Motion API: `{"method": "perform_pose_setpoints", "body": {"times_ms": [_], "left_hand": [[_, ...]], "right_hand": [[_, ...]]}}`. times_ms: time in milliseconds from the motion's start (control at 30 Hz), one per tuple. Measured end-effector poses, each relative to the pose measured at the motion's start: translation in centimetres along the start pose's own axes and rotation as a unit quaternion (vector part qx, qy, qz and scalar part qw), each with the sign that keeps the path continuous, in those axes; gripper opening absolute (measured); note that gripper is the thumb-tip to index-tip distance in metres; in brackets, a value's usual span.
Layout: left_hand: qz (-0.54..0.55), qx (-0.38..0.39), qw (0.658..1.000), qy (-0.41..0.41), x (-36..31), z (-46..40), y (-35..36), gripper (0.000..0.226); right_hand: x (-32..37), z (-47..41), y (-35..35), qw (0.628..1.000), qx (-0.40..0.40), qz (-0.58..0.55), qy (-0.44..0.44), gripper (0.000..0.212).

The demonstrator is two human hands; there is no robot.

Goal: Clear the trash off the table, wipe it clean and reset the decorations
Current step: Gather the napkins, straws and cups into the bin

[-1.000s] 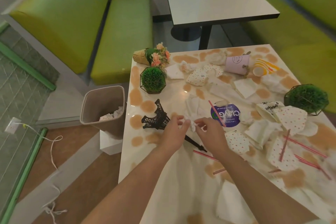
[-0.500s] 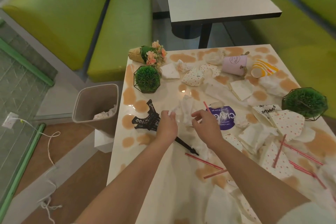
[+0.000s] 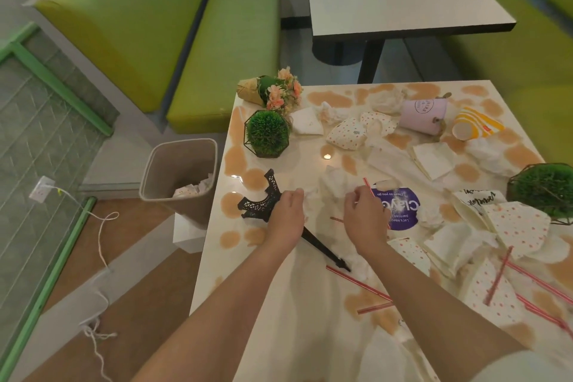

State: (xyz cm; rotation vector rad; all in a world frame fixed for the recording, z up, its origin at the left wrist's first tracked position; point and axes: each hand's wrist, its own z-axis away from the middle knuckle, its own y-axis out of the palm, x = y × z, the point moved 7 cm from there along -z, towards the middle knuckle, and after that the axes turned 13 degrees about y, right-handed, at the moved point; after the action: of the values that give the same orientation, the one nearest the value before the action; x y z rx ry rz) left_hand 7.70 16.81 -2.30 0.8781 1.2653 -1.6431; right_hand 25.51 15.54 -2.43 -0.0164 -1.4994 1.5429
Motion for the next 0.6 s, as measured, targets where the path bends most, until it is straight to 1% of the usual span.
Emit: {"method": "perform_pose_setpoints", "body": {"times_ms": [67,133,200,267,333,400,500,600], "left_hand": [[0.011,-0.009,1.000,0.006,0.0,-0.1,-0.5,0.035],[0.013,-0.013,1.000,0.016,-0.1,-0.3,-0.9,0.033],[0.026,-0.016,0.999,0.030,-0.4,-0.5,-1.4,0.031],[0.034,-0.015,0.998,0.047,-0.7,-0.8,-2.1,0.031],[0.032,-0.023,0.998,0.058,-1.0,-1.0,-3.3,0.036],[0.030,-0.050,0.995,0.084,-1.5,-1.4,-5.2,0.037],[0.026,-0.090,0.987,0.129,-2.7,-2.1,-9.0,0.035],[0.048,-0.144,0.981,0.123,-2.5,-2.7,-13.6,0.029]], "right_hand": [[0.5,0.4,-1.0,0.993,0.014,-0.112,0.024,0.016],[1.3,0.7,-1.7,0.973,0.039,-0.226,0.035,0.018],[2.3,0.8,-2.3,0.957,0.048,-0.284,0.030,0.024],[3.9,1.0,-2.3,0.946,0.065,-0.315,0.030,0.028],[5.6,1.3,-2.2,0.940,0.078,-0.332,0.024,0.029],[7.7,1.8,-1.8,0.937,0.088,-0.338,0.012,0.030],[11.5,3.0,-0.8,0.925,0.126,-0.359,-0.025,0.030],[15.2,4.5,1.0,0.916,0.169,-0.361,-0.055,0.025]]}}
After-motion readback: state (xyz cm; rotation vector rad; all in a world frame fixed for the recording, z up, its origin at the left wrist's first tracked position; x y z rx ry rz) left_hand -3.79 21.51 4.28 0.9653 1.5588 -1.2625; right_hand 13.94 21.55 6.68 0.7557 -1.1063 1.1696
